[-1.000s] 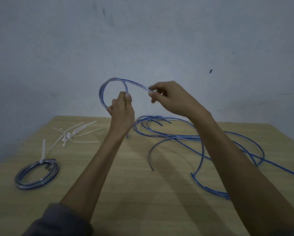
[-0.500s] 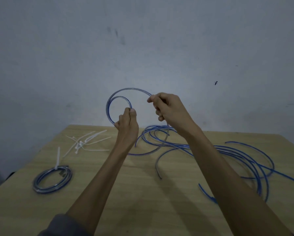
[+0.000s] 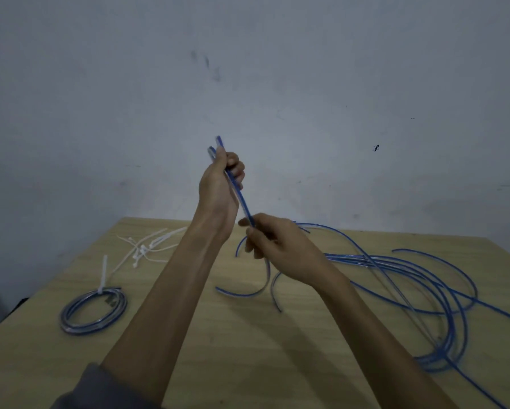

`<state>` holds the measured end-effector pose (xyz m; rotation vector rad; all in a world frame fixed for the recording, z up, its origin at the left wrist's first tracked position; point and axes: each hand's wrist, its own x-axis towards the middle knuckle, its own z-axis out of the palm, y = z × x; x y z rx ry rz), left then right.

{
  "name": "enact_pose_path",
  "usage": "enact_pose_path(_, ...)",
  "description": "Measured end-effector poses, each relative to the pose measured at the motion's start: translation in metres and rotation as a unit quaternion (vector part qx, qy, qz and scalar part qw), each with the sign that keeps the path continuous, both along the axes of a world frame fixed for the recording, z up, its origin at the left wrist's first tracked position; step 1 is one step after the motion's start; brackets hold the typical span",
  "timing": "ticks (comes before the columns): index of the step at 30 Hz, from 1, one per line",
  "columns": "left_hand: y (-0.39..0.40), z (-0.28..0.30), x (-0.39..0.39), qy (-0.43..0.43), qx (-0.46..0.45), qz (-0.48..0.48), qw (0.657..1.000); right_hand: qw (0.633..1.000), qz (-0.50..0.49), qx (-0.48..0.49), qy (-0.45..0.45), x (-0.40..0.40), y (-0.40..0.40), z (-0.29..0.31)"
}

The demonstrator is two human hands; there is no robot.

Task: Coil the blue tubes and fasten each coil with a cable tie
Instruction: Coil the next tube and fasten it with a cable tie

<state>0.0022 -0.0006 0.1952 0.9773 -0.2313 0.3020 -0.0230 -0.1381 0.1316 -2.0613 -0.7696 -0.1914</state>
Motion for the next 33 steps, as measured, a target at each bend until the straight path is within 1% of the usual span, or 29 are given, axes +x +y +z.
enact_pose_path(3, 0.012, 0.002, -0.011, -0.024, -0.014, -0.159, 0.987, 0.997, 0.019, -0.079, -0.009, 0.005, -0.007, -0.002)
enact_pose_path(5, 0.016, 0.000, -0.017, -0.024, 0.023, -0.226, 0.973, 0.992, -0.004, -0.121, -0.028, 0.013, -0.013, -0.001)
enact_pose_path(7, 0.018, -0.006, -0.022, -0.015, 0.084, -0.246, 0.965, 0.981, -0.045, -0.168, -0.085, 0.023, -0.020, 0.001)
enact_pose_path(9, 0.018, -0.013, -0.025, -0.001, 0.145, -0.245, 0.959, 0.960, -0.100, -0.223, -0.137, 0.030, -0.027, 0.002)
enact_pose_path(11, 0.017, -0.021, -0.027, 0.003, 0.183, -0.243, 0.953, 0.933, -0.171, -0.272, -0.161, 0.032, -0.030, 0.002)
enact_pose_path(12, 0.017, -0.024, -0.028, -0.002, 0.191, -0.243, 0.951, 0.925, -0.197, -0.284, -0.158, 0.033, -0.031, 0.000)
enact_pose_path(13, 0.017, -0.026, -0.029, -0.009, 0.197, -0.244, 0.950, 0.926, -0.209, -0.280, -0.142, 0.033, -0.032, -0.003)
enact_pose_path(14, 0.017, -0.028, -0.030, -0.017, 0.203, -0.243, 0.948, 0.942, -0.202, -0.246, -0.110, 0.033, -0.034, -0.007)
enact_pose_path(15, 0.017, -0.029, -0.031, -0.024, 0.212, -0.239, 0.947, 0.966, -0.181, -0.174, -0.061, 0.034, -0.037, -0.011)
enact_pose_path(16, 0.017, -0.031, -0.032, -0.026, 0.221, -0.234, 0.946, 0.986, -0.150, -0.068, 0.007, 0.033, -0.038, -0.014)
enact_pose_path(17, 0.016, -0.033, -0.032, -0.024, 0.226, -0.232, 0.946, 0.989, -0.124, 0.047, 0.073, 0.030, -0.038, -0.015)
enact_pose_path(18, 0.016, -0.036, -0.033, -0.016, 0.226, -0.231, 0.946, 0.976, -0.105, 0.149, 0.118, 0.028, -0.037, -0.015)
enact_pose_path(19, 0.015, -0.039, -0.033, -0.005, 0.222, -0.230, 0.948, 0.960, -0.096, 0.225, 0.135, 0.025, -0.035, -0.013)
enact_pose_path(21, 0.013, -0.045, -0.031, 0.020, 0.209, -0.230, 0.950, 0.939, -0.098, 0.307, 0.119, 0.023, -0.029, -0.008)
enact_pose_path(23, 0.012, -0.050, -0.030, 0.040, 0.186, -0.240, 0.952, 0.937, -0.090, 0.327, 0.079, 0.023, -0.026, -0.003)
enact_pose_path(25, 0.012, -0.052, -0.028, 0.055, 0.165, -0.259, 0.950, 0.949, -0.071, 0.304, 0.040, 0.025, -0.024, -0.002)
enact_pose_path(27, 0.010, -0.053, -0.028, 0.069, 0.178, -0.277, 0.942, 0.966, -0.048, 0.253, 0.004, 0.025, -0.024, -0.003)
enact_pose_path(29, 0.008, -0.055, -0.028, 0.081, 0.201, -0.296, 0.930, 0.982, -0.051, 0.172, -0.050, 0.025, -0.027, -0.007)
enact_pose_path(31, 0.006, -0.058, -0.028, 0.084, 0.206, -0.317, 0.922, 0.983, -0.085, 0.092, -0.130, 0.025, -0.030, -0.011)
enact_pose_path(33, 0.004, -0.060, -0.028, 0.087, 0.178, -0.348, 0.916, 0.977, -0.107, 0.088, -0.163, 0.025, -0.031, -0.015)
